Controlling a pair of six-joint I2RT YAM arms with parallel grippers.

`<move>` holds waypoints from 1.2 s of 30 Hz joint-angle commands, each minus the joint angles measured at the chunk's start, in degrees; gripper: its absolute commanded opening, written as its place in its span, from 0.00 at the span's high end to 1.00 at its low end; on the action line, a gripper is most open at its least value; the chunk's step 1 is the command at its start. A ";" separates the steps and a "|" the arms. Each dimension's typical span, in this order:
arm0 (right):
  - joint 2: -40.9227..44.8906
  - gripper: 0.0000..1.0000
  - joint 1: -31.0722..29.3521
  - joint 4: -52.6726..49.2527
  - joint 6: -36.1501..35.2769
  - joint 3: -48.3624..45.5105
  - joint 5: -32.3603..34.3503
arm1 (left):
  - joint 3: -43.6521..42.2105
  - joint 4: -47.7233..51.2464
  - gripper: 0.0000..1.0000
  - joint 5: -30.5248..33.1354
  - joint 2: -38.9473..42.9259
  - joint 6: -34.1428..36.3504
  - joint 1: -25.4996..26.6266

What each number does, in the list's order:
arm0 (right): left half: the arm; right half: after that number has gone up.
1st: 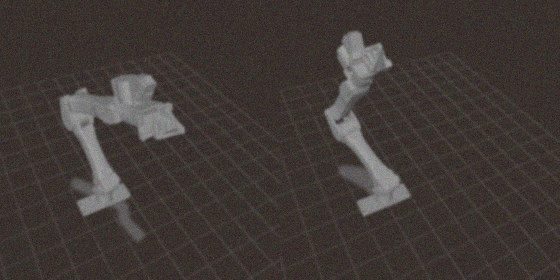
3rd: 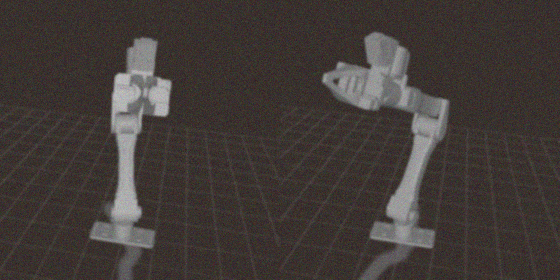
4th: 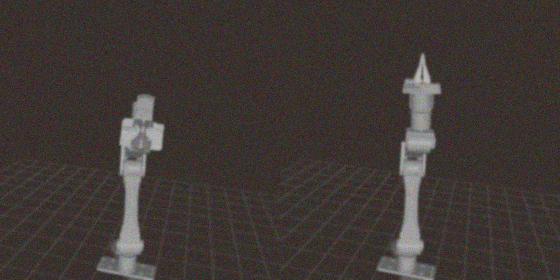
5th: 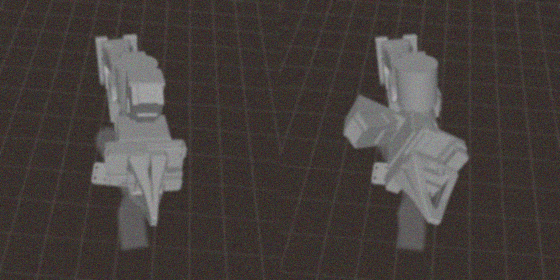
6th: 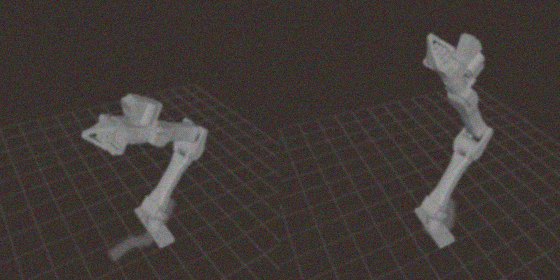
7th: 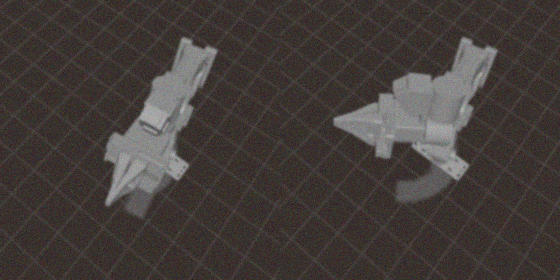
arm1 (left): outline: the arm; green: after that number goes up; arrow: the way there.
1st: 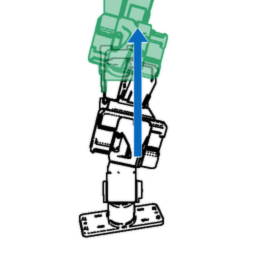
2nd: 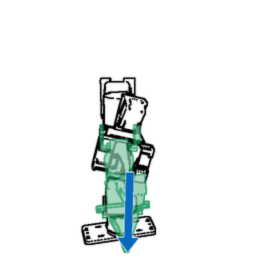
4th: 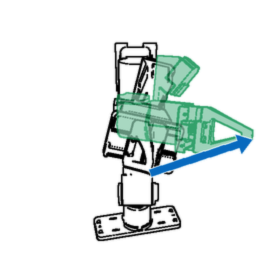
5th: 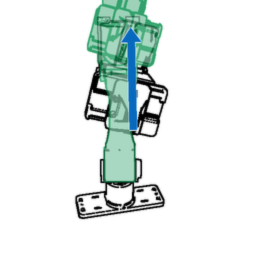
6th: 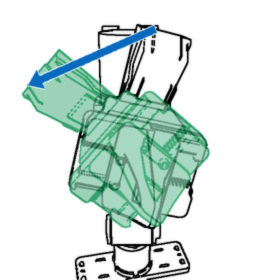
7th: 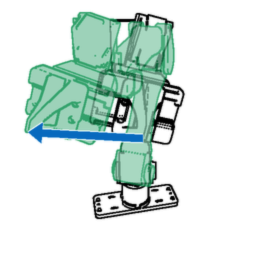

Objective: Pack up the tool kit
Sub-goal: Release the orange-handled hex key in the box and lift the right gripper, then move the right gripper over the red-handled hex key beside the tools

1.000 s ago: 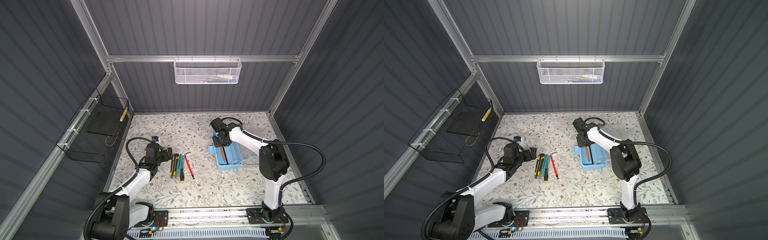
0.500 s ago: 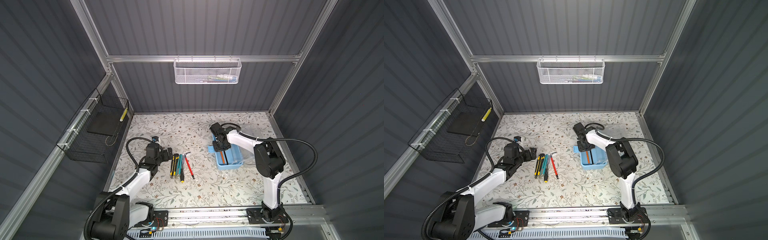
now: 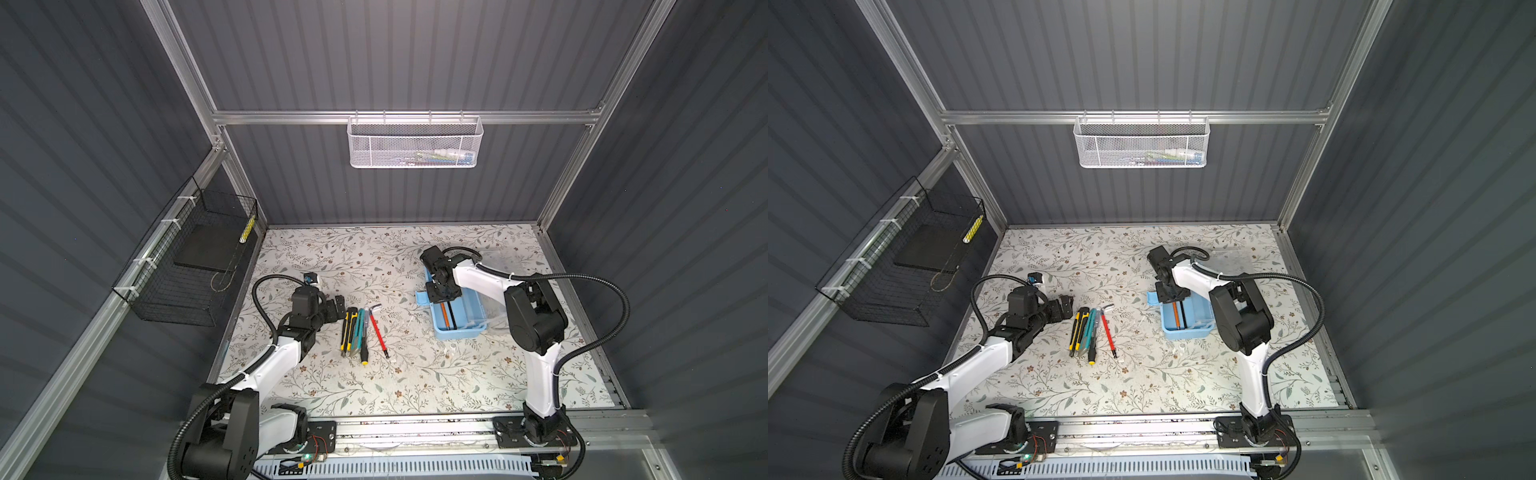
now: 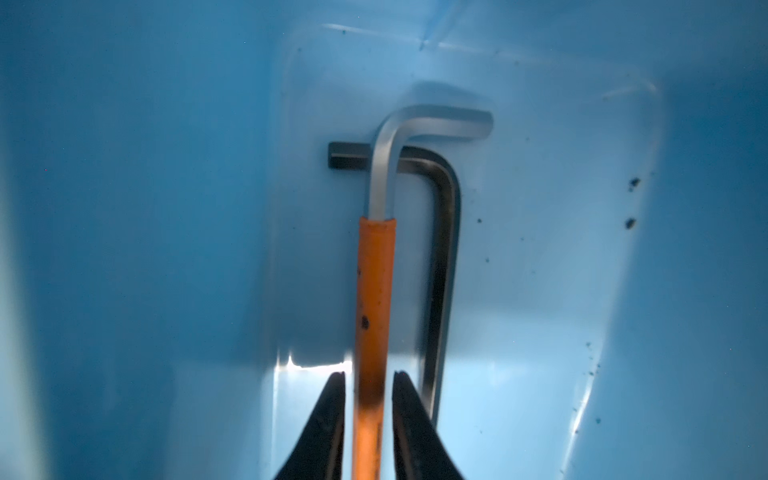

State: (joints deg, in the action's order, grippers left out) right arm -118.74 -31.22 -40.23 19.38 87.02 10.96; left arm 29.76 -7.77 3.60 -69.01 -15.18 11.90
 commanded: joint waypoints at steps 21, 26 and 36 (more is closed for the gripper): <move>9.16 0.58 -12.37 -6.00 -5.35 10.47 -1.36 | 0.45 0.56 0.00 0.18 0.28 0.41 -0.30; 4.25 0.55 -17.69 -6.61 -7.65 12.36 -4.48 | 0.44 0.74 0.00 0.56 0.32 0.19 -0.30; -4.33 0.53 -24.84 -7.77 -7.62 15.02 -9.00 | -0.12 0.57 0.00 1.48 1.30 -0.20 -0.30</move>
State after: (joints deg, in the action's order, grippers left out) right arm -122.23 -55.05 -46.00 12.01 99.81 3.33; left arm 29.76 -7.75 4.16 -68.95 -15.20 11.90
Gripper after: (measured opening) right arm 0.470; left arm 0.996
